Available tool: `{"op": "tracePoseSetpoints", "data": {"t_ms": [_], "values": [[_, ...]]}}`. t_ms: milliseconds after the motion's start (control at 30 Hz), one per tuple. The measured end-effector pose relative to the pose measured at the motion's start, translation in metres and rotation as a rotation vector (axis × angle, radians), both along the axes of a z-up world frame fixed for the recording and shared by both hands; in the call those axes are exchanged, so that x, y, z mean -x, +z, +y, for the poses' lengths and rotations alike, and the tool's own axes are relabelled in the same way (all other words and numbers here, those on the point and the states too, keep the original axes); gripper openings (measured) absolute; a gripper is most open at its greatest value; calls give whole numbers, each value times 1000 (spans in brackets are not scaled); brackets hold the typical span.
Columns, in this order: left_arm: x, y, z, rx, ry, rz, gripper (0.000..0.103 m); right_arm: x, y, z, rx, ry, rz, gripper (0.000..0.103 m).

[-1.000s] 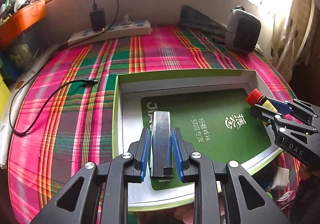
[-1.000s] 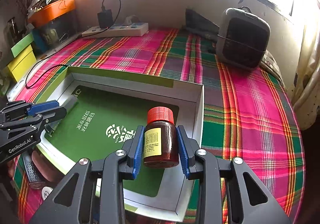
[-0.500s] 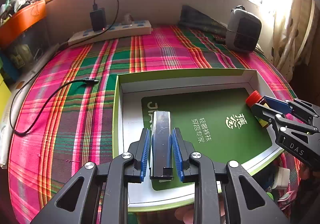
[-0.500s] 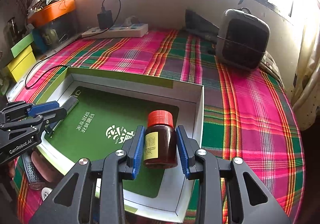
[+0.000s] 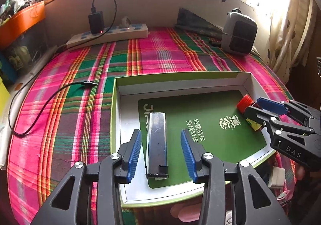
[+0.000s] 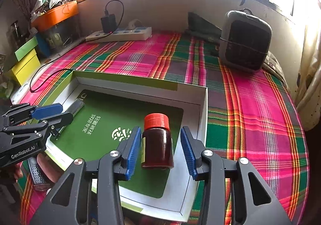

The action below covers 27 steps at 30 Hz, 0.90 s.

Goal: Organize rigid objects
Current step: 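Carry the amber bottle with the right tool while the left tool carries the silver bar over the tray, then open the right tool to drop the bottle while the left tool releases the bar into the tray, then withdraw both tools from the tray back toward the remaining items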

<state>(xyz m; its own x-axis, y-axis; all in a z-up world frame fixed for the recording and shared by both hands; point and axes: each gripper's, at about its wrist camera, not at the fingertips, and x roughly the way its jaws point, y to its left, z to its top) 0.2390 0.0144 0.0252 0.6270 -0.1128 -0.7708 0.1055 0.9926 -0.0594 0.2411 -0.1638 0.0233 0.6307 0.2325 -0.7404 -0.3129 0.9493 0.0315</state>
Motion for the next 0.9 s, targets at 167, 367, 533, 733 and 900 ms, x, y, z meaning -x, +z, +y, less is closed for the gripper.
{"op": "tracePoseSetpoints", "data": {"t_ms": [167, 367, 533, 733, 900], "values": [[5, 6, 4, 11, 14, -14, 41, 2, 2, -1, -11, -3, -5, 42], [16, 14, 8, 28, 25, -40, 41, 10, 5, -2, -40, 6, -15, 42], [25, 17, 11, 33, 39, -50, 42, 18, 10, -4, -60, 4, -32, 43], [38, 22, 17, 43, 58, -65, 42, 26, 14, -8, -80, -7, -45, 43], [52, 26, 21, 51, 65, -77, 42, 36, 16, -13, -97, -12, -52, 43]]}}
